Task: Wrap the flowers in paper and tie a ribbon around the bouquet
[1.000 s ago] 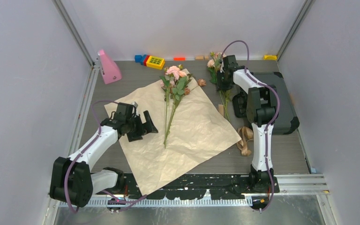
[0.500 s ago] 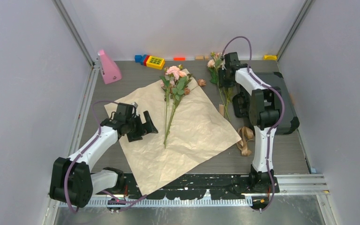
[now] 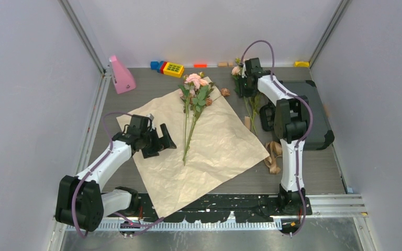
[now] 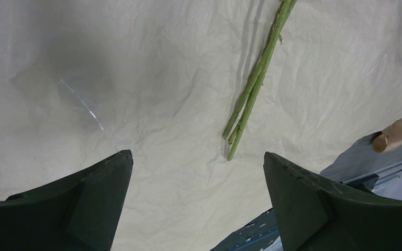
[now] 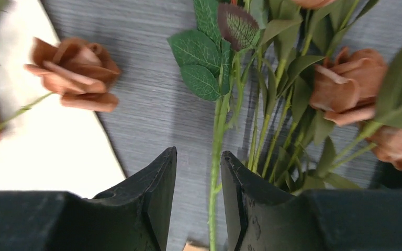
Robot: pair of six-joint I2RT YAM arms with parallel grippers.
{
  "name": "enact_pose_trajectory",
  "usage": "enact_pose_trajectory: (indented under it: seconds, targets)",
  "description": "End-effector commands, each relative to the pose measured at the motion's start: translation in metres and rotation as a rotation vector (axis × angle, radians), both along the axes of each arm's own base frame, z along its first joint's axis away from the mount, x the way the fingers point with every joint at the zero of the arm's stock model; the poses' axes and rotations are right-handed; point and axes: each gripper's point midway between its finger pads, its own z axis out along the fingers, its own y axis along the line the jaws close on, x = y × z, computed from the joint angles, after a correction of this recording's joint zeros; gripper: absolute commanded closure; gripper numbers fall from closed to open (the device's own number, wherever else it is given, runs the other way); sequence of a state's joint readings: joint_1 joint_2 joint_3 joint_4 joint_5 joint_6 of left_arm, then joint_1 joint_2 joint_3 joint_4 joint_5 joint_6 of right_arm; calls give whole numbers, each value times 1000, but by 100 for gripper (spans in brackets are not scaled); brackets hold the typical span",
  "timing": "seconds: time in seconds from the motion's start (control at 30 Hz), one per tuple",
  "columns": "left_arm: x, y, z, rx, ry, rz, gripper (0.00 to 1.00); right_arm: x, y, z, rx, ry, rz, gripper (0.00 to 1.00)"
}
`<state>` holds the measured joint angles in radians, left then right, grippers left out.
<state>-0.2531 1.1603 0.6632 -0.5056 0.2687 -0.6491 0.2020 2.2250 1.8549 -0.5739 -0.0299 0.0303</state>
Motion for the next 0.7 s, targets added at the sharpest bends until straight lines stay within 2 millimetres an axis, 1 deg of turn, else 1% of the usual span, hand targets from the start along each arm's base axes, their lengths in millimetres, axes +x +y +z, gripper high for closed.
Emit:
enact_pose_trajectory:
  seconds: [0.0,0.1,0.17,0.2,0.23,0.27,0.3,0.37,0.43,0.5,0.57,0.63,0.67]
  targets:
    - [6,0,2,5,-29,-7,0,1,-5,-15,-46,45,5,59]
    - [5,0,1,7,-25,-6,0,-1,-6,-27,-51,72,6,68]
    - [5,0,1,7,-24,-6,0,1,-12,-29,-82,68,-14,79]
    - [5,0,1,8,-25,-7,0,3,-12,-25,-83,53,-18,85]
    - [5,0,1,6,-24,-6,0,7,-13,-19,-92,29,-4,92]
    - [5,0,1,6,-25,-8,0,12,-13,-9,-98,-3,7,96]
    - [5,0,1,6,-25,-7,0,18,-14,5,-104,-43,17,98]
    - [5,0,1,6,-25,-8,0,29,-16,37,-127,-144,42,99]
    - [5,0,1,6,-27,-7,0,39,-19,76,-156,-272,65,99]
    - [5,0,1,7,-27,-7,0,47,-19,121,-172,-435,94,99]
    - [5,1,2,7,-31,-6,0,46,-16,167,-162,-614,121,99]
    - [5,1,3,6,-33,-5,0,40,-13,214,-135,-804,130,99]
    - [4,1,2,5,-32,-6,0,33,-7,247,-97,-932,147,99]
